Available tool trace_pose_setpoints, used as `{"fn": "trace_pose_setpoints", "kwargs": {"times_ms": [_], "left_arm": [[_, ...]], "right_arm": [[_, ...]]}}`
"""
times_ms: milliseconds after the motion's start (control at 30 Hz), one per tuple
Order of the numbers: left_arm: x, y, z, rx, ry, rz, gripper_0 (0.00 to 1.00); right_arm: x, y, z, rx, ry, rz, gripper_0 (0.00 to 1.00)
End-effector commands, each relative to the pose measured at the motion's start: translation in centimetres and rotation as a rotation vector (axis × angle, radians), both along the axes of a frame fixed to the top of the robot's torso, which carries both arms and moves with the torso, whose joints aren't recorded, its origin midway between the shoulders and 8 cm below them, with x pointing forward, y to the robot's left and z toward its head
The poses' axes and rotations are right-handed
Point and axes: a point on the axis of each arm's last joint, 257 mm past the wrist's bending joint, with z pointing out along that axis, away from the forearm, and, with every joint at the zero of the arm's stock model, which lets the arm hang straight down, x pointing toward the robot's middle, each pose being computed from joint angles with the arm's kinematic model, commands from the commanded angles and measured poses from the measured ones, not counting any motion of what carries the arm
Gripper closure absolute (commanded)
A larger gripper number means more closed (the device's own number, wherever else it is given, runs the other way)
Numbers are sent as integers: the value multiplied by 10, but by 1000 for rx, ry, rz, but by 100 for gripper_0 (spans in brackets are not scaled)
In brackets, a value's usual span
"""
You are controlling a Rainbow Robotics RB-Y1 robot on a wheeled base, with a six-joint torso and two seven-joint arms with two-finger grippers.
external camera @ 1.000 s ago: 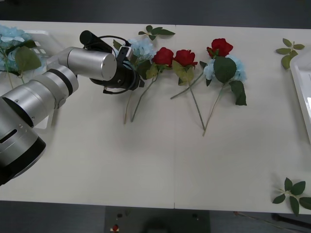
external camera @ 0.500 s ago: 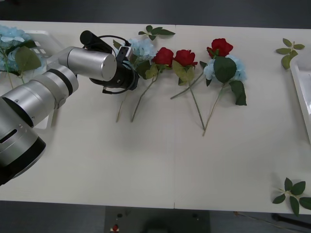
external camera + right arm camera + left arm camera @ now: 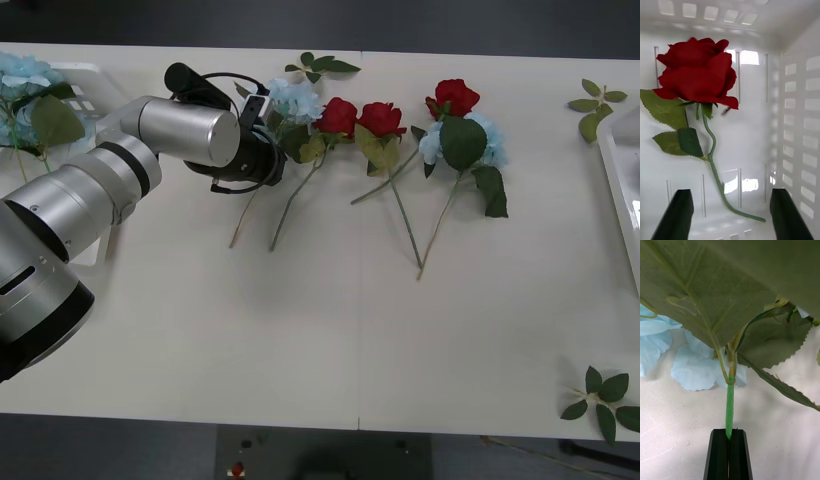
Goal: Put the red flowers into the right box and the blue flowers into the left box
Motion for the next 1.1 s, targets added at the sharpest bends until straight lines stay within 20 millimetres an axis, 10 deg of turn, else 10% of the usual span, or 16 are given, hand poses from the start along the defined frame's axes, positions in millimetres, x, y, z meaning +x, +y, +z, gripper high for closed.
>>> {"fn": "trace_pose_setpoints", "kwargs": {"times_ms": [33,667,1100], "left_arm": [[14,-1,32,-53,-37,32,100],[-15,47,116,-47,0,-39,100],[-58,66,220,-332,-196,-127,100]], "right_arm": [[22,13,32,1,-60,45,2],[4,171,133,542,-8,228,2],[13,284,118,675,63,125,2]]}}
